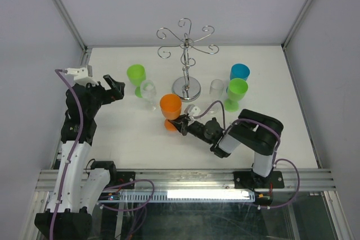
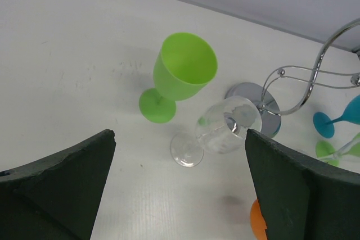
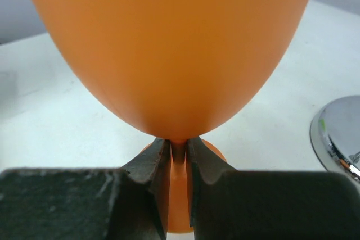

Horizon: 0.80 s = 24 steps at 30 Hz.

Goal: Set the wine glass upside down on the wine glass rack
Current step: Pick up the wine glass at the center of the board, then turn the wine glass upside down at the wine rack.

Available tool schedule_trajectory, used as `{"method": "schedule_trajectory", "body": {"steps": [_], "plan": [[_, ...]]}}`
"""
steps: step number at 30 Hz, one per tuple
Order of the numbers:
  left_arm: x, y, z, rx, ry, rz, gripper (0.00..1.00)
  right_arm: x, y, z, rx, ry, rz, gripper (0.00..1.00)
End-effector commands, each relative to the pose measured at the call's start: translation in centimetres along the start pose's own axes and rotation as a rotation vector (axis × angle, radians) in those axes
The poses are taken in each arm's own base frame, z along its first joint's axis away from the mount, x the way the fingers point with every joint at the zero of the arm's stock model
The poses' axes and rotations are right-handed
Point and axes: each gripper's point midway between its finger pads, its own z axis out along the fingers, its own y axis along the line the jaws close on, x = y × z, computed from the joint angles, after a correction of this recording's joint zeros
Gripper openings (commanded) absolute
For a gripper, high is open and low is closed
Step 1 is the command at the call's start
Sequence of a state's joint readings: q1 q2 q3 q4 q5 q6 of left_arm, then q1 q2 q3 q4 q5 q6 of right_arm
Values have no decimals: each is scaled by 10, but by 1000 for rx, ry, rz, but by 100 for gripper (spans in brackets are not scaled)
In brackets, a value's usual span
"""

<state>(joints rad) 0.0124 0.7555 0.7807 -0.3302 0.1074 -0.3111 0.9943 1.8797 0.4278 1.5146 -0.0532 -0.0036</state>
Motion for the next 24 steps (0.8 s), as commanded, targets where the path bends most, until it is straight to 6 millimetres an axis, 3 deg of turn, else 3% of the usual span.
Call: {"method": "schedule_trajectory", "body": {"steps": [1, 5, 9, 10, 14, 16, 19, 24], "plan": [[-32, -28, -17, 108, -87, 8, 99, -73, 5, -14, -17, -213, -1, 0], [-49, -51, -25, 205, -109, 8, 99, -105, 11, -22, -42, -259, -18, 0], [-58, -71, -30, 290, -113, -38, 99, -156, 17, -28, -66, -334, -59, 0], [-62, -83, -32, 339, -125, -73, 99, -178, 17, -29, -66, -357, -94, 0], [-55, -110, -34, 419, -106, -120, 99, -218, 20, -31, -74, -418, -165, 0], [-52, -128, -33, 440, -101, -133, 99, -235, 23, -34, -83, -459, -196, 0], [-43, -171, -38, 547, -68, -152, 99, -256, 26, -36, -90, -512, -235, 0], [-45, -210, -44, 671, -53, -205, 98, -281, 27, -45, -81, -591, -277, 0]]}}
